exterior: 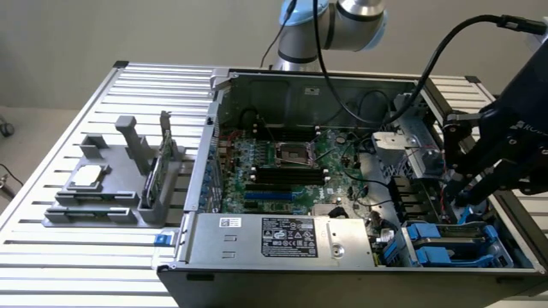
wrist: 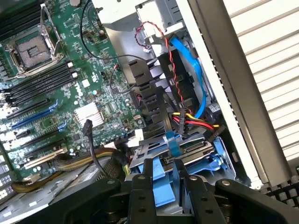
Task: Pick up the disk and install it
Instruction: 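Insert the first disk wire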
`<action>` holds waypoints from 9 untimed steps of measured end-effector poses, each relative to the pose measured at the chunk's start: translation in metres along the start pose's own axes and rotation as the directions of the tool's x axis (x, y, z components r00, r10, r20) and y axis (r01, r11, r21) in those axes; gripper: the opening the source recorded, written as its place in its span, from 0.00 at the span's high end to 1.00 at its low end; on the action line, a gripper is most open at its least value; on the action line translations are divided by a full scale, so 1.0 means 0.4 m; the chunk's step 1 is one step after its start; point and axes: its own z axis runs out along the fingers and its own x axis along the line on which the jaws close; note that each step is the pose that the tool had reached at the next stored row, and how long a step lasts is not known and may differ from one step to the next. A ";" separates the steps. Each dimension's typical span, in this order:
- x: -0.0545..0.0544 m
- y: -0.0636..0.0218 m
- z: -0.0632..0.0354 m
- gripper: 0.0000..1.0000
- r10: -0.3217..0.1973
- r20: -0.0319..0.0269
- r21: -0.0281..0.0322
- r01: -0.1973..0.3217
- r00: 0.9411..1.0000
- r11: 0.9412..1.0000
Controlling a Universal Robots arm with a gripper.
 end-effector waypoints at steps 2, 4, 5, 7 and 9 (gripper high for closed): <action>-0.006 0.003 -0.010 0.69 0.001 0.000 0.000 -0.001 1.000 1.000; -0.014 0.007 -0.018 0.69 0.002 0.000 0.000 -0.002 1.000 1.000; -0.017 0.009 -0.021 0.69 0.002 0.000 0.000 -0.002 1.000 1.000; -0.025 0.013 -0.028 0.69 0.003 -0.001 0.000 -0.003 1.000 1.000; -0.033 0.016 -0.033 0.69 0.003 -0.001 0.000 -0.003 1.000 1.000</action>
